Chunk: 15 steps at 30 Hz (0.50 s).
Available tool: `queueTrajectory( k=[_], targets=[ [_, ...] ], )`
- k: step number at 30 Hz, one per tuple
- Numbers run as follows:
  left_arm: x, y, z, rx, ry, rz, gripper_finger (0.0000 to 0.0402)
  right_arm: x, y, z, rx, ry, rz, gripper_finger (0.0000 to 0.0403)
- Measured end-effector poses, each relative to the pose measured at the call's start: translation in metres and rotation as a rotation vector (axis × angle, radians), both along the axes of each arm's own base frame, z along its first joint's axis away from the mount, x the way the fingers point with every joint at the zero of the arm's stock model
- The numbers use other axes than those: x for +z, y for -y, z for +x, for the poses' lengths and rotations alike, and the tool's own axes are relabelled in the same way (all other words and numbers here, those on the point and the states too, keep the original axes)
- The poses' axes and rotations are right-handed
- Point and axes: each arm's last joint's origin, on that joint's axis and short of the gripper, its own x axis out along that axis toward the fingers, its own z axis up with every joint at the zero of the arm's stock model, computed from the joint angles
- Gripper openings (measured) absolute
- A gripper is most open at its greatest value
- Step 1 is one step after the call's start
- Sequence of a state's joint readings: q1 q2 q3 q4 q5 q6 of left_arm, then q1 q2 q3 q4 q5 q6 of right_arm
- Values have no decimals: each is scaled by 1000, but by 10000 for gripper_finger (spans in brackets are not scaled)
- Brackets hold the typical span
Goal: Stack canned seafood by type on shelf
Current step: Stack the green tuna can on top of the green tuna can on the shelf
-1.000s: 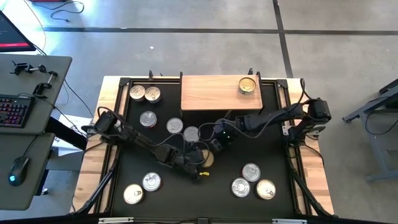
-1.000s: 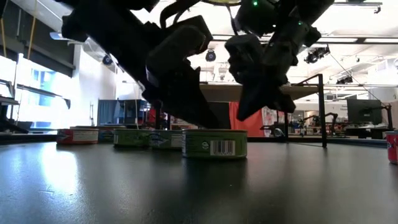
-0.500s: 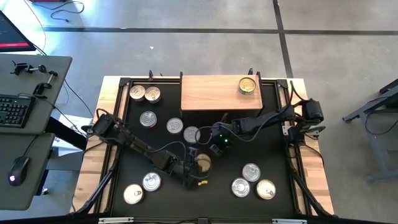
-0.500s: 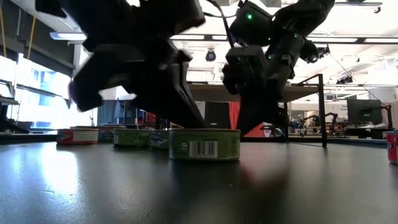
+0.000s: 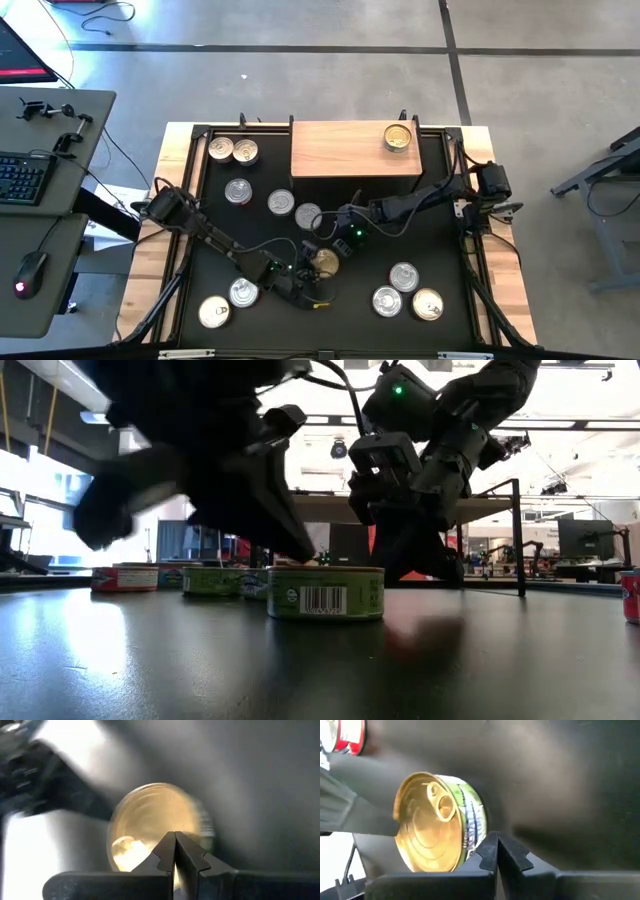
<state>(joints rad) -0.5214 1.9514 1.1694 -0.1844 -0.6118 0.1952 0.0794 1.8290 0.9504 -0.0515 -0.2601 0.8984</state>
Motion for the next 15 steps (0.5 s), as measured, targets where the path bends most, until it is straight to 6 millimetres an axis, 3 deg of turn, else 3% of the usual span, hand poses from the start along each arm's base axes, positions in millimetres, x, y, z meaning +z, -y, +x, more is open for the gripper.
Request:
queueTrajectory(
  k=[15],
  targets=[
    [-4,-1,-1,107,24,-64,0,0,-2,-1,-2,-13,3,0]
  ],
)
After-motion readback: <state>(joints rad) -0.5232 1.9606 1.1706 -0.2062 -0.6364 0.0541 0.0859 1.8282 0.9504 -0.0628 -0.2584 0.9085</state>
